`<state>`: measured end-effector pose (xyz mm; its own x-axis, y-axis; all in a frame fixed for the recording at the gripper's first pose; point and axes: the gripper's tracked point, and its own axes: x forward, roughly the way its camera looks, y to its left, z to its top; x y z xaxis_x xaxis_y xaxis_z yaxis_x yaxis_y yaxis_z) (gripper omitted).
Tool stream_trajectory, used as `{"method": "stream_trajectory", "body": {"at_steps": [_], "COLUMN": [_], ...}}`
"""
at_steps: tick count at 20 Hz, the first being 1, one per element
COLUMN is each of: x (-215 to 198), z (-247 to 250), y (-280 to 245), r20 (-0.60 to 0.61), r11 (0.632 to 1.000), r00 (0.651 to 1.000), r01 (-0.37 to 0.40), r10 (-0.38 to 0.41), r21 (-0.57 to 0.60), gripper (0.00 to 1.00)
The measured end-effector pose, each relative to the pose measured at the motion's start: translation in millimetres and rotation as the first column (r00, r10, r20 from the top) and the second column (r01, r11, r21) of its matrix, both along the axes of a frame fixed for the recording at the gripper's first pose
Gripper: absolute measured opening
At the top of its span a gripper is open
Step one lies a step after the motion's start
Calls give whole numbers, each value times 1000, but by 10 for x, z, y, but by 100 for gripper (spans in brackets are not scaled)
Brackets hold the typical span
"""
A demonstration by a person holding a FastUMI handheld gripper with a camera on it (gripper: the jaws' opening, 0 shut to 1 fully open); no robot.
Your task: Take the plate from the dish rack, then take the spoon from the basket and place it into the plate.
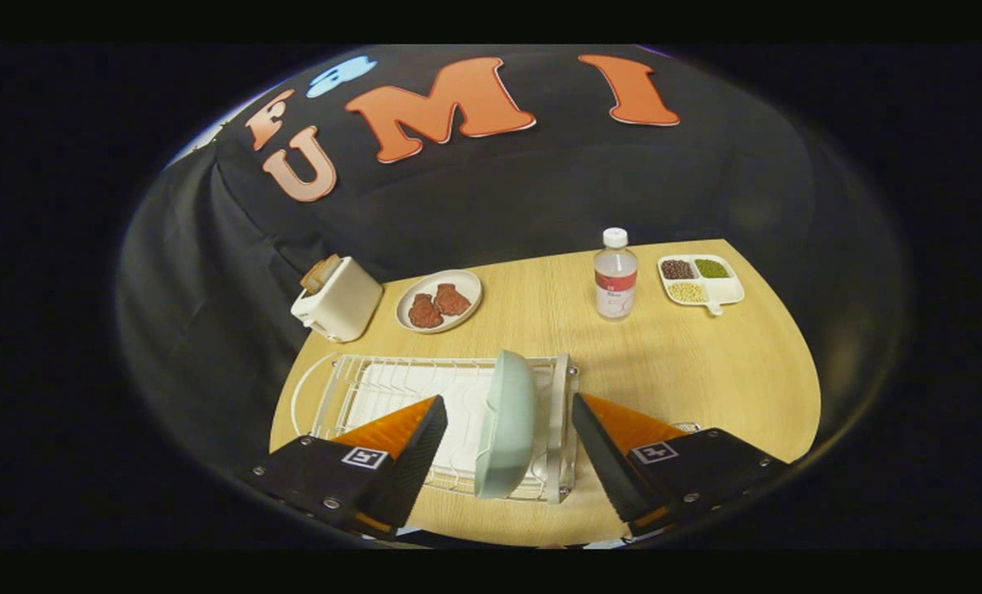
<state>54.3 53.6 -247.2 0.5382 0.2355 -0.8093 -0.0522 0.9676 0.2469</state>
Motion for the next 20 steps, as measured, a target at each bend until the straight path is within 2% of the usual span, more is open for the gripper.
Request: {"method": "stream_trajectory", "body": {"at_steps": [4,7,9,11,12,13,16,20], "x": [-28,-36,-60,-47,-56,-52,-21,42], "z": [-214,-381,-442,-476,-479,-466,-397,-189], "y": [155,141,117,97,77,61,21,-40], "r20": [-116,-160,-183,-189,-190,-187,-169,-118], "r11": [999,997,990,984,980,975,964,948], "r00": [993,986,982,981,981,982,986,993], "r01": [-16,-55,-78,-68,-64,-61,-46,-33], "r10": [19,46,56,36,27,21,1,-5], "r21": [28,-48,-114,-166,-191,-213,-260,-316], "gripper": [81,74,63,53,40,36,30,27]}}
